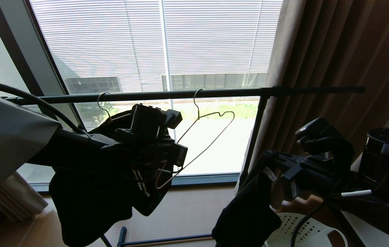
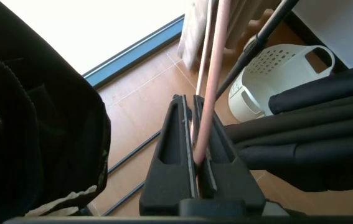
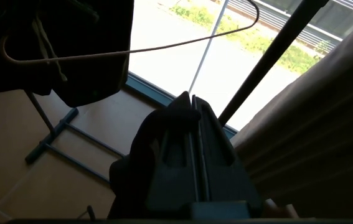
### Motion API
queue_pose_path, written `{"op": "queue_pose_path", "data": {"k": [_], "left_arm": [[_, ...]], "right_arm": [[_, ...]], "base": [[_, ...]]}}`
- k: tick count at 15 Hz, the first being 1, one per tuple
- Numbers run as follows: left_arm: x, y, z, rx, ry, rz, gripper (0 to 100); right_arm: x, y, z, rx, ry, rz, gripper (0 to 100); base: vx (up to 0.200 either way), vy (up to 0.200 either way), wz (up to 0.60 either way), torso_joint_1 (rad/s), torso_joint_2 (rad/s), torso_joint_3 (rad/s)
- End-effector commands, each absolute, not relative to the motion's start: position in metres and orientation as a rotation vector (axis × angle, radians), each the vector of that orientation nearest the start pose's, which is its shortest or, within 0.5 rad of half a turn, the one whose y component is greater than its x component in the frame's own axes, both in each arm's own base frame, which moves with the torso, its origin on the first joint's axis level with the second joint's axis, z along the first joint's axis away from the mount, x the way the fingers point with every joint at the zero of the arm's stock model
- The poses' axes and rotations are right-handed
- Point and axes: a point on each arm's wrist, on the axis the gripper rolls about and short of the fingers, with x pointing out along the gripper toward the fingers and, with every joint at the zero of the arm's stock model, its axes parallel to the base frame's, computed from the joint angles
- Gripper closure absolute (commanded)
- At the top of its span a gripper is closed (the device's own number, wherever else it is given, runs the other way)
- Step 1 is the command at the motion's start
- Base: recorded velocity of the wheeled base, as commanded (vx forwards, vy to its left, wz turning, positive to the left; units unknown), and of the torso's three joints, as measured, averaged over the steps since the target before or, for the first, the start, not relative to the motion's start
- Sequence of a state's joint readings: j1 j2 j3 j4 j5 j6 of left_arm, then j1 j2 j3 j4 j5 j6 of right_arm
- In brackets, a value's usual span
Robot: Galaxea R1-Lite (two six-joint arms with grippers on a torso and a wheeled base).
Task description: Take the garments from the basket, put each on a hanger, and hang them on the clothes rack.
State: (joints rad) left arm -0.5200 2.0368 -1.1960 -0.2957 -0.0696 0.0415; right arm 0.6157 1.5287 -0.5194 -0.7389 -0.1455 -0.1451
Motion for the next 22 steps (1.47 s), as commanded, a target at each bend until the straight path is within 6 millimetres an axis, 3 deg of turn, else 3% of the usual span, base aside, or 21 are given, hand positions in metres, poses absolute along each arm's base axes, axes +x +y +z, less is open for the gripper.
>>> {"op": "queue_pose_path", "data": {"k": [1,6,13,18,19,22], "left_arm": [[0.341,-0.197,0.138,0.163,0.52,-0.58,100],[0.316,-0.186,0.174,0.152,0.441,-0.589,100],[0.239,-0.16,0.196,0.227,0.389,-0.664,100],[0.184,-0.124,0.185,0.25,0.412,-0.676,100],[0.157,-0.106,0.175,0.252,0.414,-0.679,100],[0.117,-0.081,0.155,0.273,0.413,-0.693,100]], "right_arm": [[0.2,0.138,0.164,-0.245,0.222,0.486,100],[0.2,0.138,0.164,-0.245,0.222,0.486,100],[0.202,0.139,0.161,-0.25,0.234,0.486,100],[0.198,0.142,0.162,-0.259,0.229,0.473,100],[0.194,0.144,0.165,-0.268,0.213,0.416,100],[0.198,0.147,0.167,-0.309,0.202,0.341,100]], "base": [[0.0,0.0,0.0,0.0,0.0,0.0],[0.0,0.0,0.0,0.0,0.0,0.0],[0.0,0.0,0.0,0.0,0.0,0.0],[0.0,0.0,0.0,0.0,0.0,0.0],[0.0,0.0,0.0,0.0,0.0,0.0],[0.0,0.0,0.0,0.0,0.0,0.0]]}}
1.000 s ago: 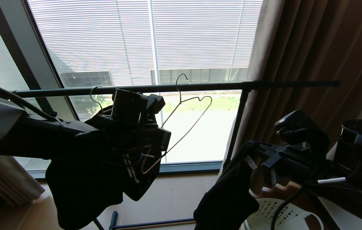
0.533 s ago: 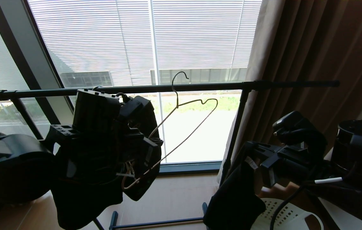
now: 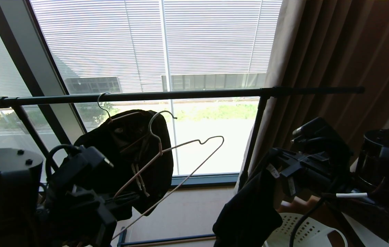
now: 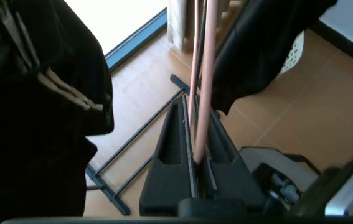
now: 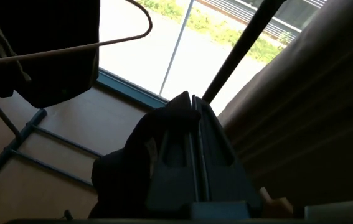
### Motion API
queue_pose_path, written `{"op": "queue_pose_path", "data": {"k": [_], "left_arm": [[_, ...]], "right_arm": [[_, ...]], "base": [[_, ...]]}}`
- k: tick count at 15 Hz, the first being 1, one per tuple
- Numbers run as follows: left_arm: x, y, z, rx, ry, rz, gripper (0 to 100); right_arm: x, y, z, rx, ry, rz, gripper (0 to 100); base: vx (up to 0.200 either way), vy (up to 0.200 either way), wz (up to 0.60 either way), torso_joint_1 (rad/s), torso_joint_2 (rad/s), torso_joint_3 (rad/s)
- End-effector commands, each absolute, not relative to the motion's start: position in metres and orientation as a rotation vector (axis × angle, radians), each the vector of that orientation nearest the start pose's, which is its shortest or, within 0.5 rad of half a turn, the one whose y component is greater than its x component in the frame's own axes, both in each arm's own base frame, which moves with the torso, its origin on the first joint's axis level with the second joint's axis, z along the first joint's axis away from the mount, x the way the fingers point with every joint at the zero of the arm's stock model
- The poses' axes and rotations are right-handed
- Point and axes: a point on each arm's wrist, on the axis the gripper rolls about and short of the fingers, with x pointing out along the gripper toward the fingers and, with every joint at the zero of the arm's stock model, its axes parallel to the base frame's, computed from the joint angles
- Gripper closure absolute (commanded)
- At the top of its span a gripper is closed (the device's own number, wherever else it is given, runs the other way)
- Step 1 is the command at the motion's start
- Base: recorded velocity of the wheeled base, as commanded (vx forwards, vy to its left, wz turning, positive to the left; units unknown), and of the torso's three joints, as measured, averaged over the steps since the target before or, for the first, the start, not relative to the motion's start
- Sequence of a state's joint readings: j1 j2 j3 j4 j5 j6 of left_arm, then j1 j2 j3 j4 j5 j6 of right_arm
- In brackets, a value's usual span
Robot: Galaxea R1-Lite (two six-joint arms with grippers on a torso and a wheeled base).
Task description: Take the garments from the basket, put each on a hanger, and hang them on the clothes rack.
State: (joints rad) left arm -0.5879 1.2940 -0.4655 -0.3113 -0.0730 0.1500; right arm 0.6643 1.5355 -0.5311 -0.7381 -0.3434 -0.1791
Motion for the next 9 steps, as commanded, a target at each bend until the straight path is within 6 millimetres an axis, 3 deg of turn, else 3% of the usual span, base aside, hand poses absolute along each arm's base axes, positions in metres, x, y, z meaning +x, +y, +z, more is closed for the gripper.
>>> {"op": "queue_pose_path", "data": {"k": [1,4,9], "left_arm": [[0.11,-0.079,0.152,0.276,0.411,-0.709,100],[0.088,-0.077,0.145,0.261,0.394,-0.879,100],[0.098,-0.089,0.144,0.242,0.439,-0.998,100]], "right_arm": [[0.2,0.148,0.166,-0.31,0.207,0.332,100],[0.213,0.156,0.161,-0.31,0.193,0.239,100],[0.221,0.161,0.159,-0.274,0.126,0.207,100]], "base": [[0.0,0.0,0.0,0.0,0.0,0.0],[0.0,0.0,0.0,0.0,0.0,0.0],[0.0,0.0,0.0,0.0,0.0,0.0]]}}
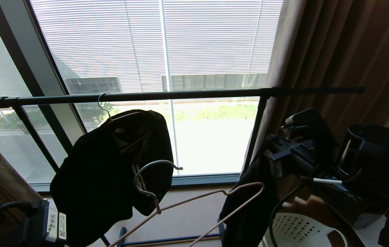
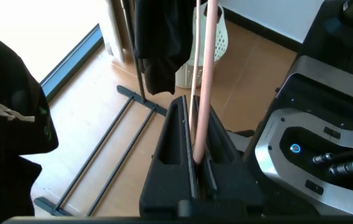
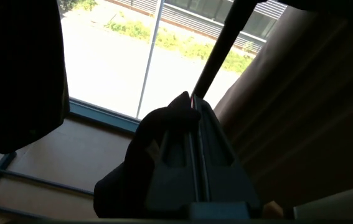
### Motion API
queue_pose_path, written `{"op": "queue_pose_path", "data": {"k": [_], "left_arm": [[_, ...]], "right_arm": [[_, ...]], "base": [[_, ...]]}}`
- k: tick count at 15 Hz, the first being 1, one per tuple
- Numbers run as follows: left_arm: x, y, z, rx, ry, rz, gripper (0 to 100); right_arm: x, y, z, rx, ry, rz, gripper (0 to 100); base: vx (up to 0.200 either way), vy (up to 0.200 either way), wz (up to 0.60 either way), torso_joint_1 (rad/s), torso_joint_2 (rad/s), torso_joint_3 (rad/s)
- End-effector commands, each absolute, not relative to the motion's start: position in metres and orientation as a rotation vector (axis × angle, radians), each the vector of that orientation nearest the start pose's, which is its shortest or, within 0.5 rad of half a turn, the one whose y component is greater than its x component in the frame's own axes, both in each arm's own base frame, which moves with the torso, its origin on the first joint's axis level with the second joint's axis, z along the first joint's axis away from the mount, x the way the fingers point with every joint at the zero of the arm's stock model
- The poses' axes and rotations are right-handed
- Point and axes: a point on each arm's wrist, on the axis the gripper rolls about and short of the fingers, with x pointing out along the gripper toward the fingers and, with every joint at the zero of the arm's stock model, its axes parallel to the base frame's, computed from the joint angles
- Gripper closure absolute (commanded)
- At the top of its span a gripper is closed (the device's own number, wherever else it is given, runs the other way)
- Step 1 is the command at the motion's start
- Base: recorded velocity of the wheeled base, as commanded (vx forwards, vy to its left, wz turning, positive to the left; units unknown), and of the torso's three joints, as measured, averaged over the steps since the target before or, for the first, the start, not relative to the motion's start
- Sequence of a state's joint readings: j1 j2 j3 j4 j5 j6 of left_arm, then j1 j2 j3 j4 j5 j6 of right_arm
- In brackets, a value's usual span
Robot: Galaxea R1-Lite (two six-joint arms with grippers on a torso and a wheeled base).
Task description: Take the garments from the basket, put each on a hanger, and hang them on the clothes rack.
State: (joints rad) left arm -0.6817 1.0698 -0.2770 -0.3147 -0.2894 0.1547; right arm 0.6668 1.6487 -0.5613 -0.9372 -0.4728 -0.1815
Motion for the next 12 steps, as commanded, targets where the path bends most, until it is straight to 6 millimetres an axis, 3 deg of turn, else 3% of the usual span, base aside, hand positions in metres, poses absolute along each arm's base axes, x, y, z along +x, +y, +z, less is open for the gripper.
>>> {"op": "queue_pose_path", "data": {"k": [1,9,12], "left_arm": [[0.103,-0.094,0.145,0.243,0.447,-1.002,100],[0.14,-0.126,0.139,0.206,0.456,-0.994,100],[0.15,-0.124,0.137,0.195,0.47,-0.953,100]], "right_arm": [[0.221,0.161,0.16,-0.272,0.123,0.207,100],[0.218,0.162,0.163,-0.266,0.112,0.214,100],[0.215,0.162,0.166,-0.259,0.102,0.222,100]], "base": [[0.0,0.0,0.0,0.0,0.0,0.0],[0.0,0.0,0.0,0.0,0.0,0.0],[0.0,0.0,0.0,0.0,0.0,0.0]]}}
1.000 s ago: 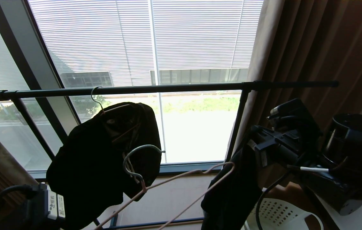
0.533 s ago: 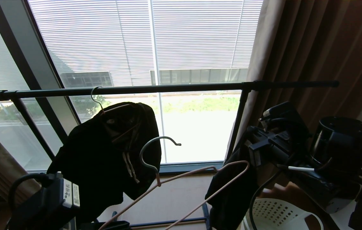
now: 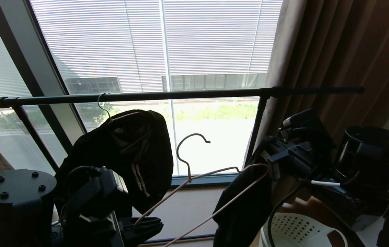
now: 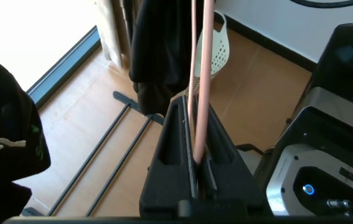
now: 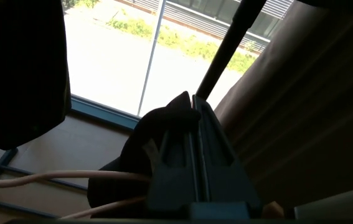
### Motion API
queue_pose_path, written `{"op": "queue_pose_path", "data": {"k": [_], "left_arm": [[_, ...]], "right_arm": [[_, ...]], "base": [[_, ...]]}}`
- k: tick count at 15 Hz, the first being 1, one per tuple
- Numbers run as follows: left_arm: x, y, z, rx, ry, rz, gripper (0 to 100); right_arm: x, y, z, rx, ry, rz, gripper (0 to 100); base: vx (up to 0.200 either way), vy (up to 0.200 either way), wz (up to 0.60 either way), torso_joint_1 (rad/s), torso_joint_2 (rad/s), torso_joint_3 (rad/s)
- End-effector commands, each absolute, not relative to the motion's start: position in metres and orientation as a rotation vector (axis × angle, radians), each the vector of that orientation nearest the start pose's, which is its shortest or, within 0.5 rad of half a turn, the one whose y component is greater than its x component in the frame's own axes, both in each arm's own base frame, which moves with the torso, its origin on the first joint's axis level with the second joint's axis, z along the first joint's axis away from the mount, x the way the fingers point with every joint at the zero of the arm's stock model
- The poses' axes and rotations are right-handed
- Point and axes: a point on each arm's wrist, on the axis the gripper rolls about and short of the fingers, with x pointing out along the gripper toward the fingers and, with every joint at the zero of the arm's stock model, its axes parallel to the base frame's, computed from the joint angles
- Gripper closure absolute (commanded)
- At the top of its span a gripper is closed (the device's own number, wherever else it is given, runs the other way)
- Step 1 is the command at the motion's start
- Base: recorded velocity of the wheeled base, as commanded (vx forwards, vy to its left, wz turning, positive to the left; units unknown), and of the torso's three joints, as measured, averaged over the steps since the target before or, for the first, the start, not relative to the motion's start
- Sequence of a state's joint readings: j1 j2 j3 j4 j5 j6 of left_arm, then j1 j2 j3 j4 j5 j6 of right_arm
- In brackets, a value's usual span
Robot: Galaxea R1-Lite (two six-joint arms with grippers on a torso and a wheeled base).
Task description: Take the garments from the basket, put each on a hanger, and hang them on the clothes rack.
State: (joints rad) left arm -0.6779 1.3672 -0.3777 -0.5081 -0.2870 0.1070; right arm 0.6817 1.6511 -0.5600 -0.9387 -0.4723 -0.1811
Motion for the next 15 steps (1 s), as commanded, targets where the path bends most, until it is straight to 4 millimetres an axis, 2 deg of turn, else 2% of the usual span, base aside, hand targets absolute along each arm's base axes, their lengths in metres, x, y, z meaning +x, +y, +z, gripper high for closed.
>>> {"op": "queue_pose_path", "data": {"k": [1,4,7,12,15], "left_arm": [[0.153,-0.122,0.138,0.188,0.465,-0.933,100],[0.162,-0.121,0.144,0.152,0.453,-0.898,100],[0.164,-0.121,0.147,0.149,0.433,-0.894,100],[0.17,-0.107,0.154,0.131,0.391,-0.824,100],[0.171,-0.106,0.155,0.127,0.381,-0.819,100]], "right_arm": [[0.215,0.162,0.166,-0.259,0.102,0.222,100],[0.215,0.162,0.166,-0.262,0.103,0.224,100],[0.216,0.162,0.166,-0.258,0.101,0.219,100],[0.219,0.159,0.166,-0.258,0.104,0.207,100],[0.219,0.159,0.165,-0.26,0.108,0.207,100]], "base": [[0.0,0.0,0.0,0.0,0.0,0.0],[0.0,0.0,0.0,0.0,0.0,0.0],[0.0,0.0,0.0,0.0,0.0,0.0],[0.0,0.0,0.0,0.0,0.0,0.0],[0.0,0.0,0.0,0.0,0.0,0.0]]}}
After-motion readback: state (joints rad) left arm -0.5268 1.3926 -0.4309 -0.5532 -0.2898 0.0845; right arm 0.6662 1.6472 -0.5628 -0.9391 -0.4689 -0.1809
